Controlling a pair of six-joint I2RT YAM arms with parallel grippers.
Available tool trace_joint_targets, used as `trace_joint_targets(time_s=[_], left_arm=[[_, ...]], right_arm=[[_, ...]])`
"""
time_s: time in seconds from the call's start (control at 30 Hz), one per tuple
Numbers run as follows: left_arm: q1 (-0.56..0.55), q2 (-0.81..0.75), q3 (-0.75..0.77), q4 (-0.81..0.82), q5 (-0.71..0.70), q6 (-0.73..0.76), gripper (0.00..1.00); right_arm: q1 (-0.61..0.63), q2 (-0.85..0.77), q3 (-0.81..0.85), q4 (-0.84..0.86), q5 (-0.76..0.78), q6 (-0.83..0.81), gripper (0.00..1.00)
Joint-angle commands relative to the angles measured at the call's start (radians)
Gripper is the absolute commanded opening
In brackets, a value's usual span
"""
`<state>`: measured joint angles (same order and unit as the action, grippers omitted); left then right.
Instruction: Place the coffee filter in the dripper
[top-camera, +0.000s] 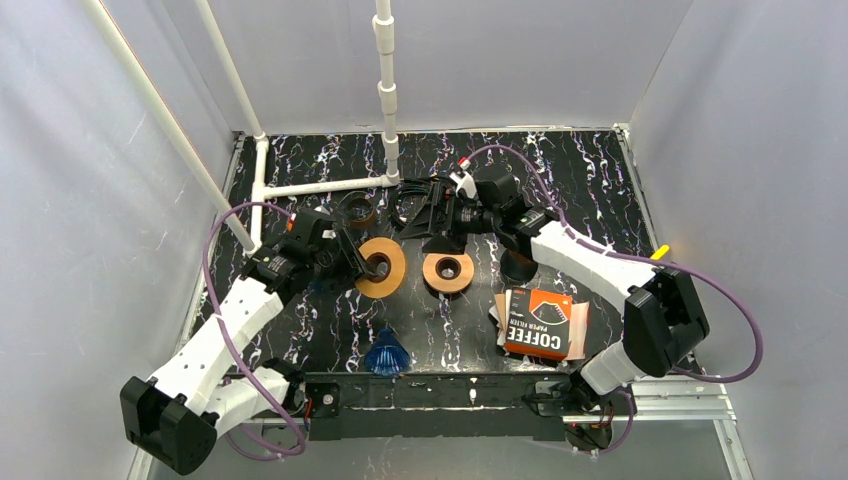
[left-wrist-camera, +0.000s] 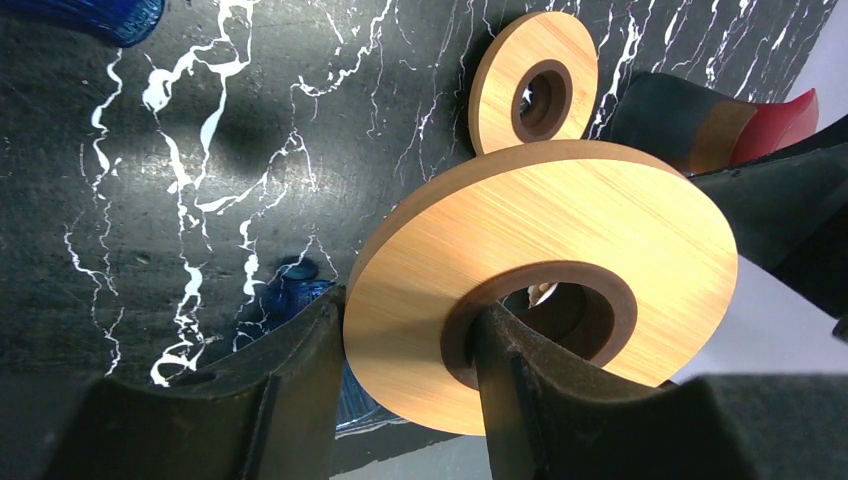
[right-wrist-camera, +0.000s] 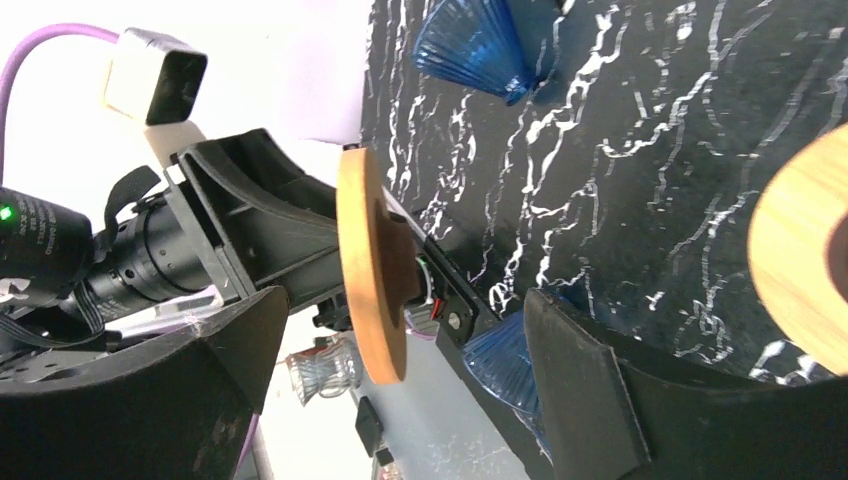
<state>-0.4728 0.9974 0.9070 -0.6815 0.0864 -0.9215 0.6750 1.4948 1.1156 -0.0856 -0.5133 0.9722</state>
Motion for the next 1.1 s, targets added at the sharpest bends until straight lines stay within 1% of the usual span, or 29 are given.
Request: trace_joint_targets(time_s=[0.0, 0.1, 0.2, 0.23, 0.4, 0.5, 0.57, 0.67, 0.8, 0.9, 1.0, 1.07], left_arm=[[-0.001, 0.003, 0.008, 0.034, 0.058, -0.044, 0.33], [-0.001, 0.012, 0.016, 0.056, 0.074, -0.057, 0.34], [-0.001, 0.028, 0.032, 0.063, 0.086, -0.063, 0.34], [-0.001, 0.033, 0.038, 0.062, 0.091, -0.060, 0.34], [-0.001, 0.047, 0.049, 0.059, 0.100, -0.056, 0.34], [-0.001, 0.042, 0.046, 0.057, 0.095, -0.057, 0.35], [-0.001, 0.038, 0.042, 0.058, 0.091, -0.056, 0.37], [-0.001, 0.034, 0.046, 0.059, 0.086, -0.049, 0.42], [-0.001, 0.032, 0.063, 0.064, 0.090, -0.018, 0.56], [-0.001, 0.029, 0.082, 0.086, 0.111, 0.019, 0.67], [-0.001, 0.024, 0.101, 0.109, 0.119, 0.046, 0.76], [0.000, 0.025, 0.117, 0.123, 0.120, 0.068, 0.79]], right_arm=[[0.030, 0.043, 0.006, 0.123, -0.080, 0.040, 0.94], [0.037, 0.070, 0.019, 0.129, -0.108, 0.035, 0.87], [0.038, 0.094, 0.022, 0.141, -0.141, 0.044, 0.77], [0.040, 0.104, 0.022, 0.154, -0.151, 0.050, 0.72], [0.047, 0.128, 0.043, 0.209, -0.188, 0.075, 0.39], [0.047, 0.127, 0.053, 0.209, -0.191, 0.075, 0.16], [0.047, 0.123, 0.055, 0.209, -0.192, 0.073, 0.01], [0.047, 0.114, 0.056, 0.198, -0.186, 0.059, 0.01], [0.047, 0.101, 0.087, 0.130, -0.161, -0.010, 0.01], [0.046, 0.088, 0.133, 0.029, -0.118, -0.117, 0.01], [0.045, 0.057, 0.157, -0.043, -0.047, -0.192, 0.01], [0.038, 0.032, 0.154, -0.074, -0.002, -0.220, 0.01]])
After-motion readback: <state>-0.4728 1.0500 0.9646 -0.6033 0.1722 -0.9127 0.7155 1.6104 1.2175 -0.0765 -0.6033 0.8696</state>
